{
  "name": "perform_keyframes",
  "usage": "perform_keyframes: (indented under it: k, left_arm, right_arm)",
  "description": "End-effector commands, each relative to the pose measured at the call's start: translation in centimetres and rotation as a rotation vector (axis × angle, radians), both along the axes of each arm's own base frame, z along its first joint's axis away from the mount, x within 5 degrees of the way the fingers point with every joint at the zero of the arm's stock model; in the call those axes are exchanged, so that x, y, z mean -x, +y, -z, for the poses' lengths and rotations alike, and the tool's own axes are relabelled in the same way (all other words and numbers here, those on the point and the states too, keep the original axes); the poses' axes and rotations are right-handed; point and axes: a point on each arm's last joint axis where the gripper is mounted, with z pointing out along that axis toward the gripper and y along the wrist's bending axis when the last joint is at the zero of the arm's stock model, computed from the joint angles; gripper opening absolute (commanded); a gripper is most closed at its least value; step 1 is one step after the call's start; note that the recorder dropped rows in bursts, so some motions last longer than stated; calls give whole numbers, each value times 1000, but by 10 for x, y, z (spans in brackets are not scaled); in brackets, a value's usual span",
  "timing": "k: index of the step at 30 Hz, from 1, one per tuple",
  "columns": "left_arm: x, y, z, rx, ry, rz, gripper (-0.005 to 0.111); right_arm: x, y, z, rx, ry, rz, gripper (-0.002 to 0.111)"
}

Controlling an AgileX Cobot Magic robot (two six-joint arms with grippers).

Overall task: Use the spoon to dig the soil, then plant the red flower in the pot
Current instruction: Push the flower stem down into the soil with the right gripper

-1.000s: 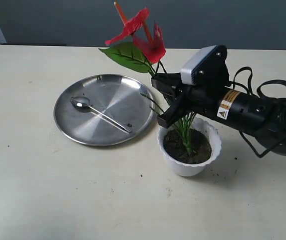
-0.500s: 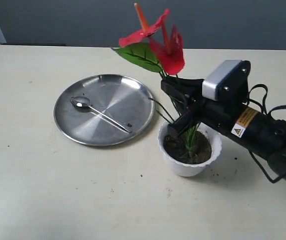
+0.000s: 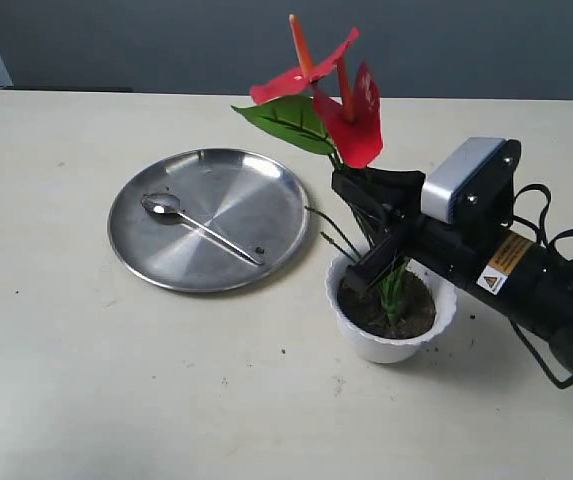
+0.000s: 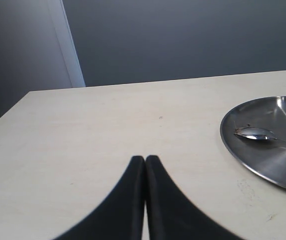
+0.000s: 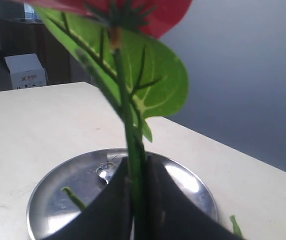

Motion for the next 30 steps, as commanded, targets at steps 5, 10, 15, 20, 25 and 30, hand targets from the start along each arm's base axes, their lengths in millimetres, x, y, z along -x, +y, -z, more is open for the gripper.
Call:
perform_keyframes:
  k: [5, 10, 15, 20, 25, 30]
  left_arm:
    - [0, 0, -2, 1, -14, 6, 0]
    - [0, 0, -2, 1, -14, 6, 0]
    - [0, 0, -2, 1, -14, 6, 0]
    - [0, 0, -2, 1, -14, 6, 0]
    - [0, 0, -2, 1, -14, 6, 0]
    - [0, 0, -2, 1, -14, 6, 0]
  right_arm:
    - [4, -3, 13, 75, 67, 1, -1]
    - [3, -4, 12, 69, 71, 23, 0]
    - [3, -4, 12, 70, 71, 21, 18]
    - [4, -3, 13, 75, 68, 1, 24]
    - [4, -4, 12, 73, 69, 9, 24]
    - [3, -4, 12, 71, 70, 16, 24]
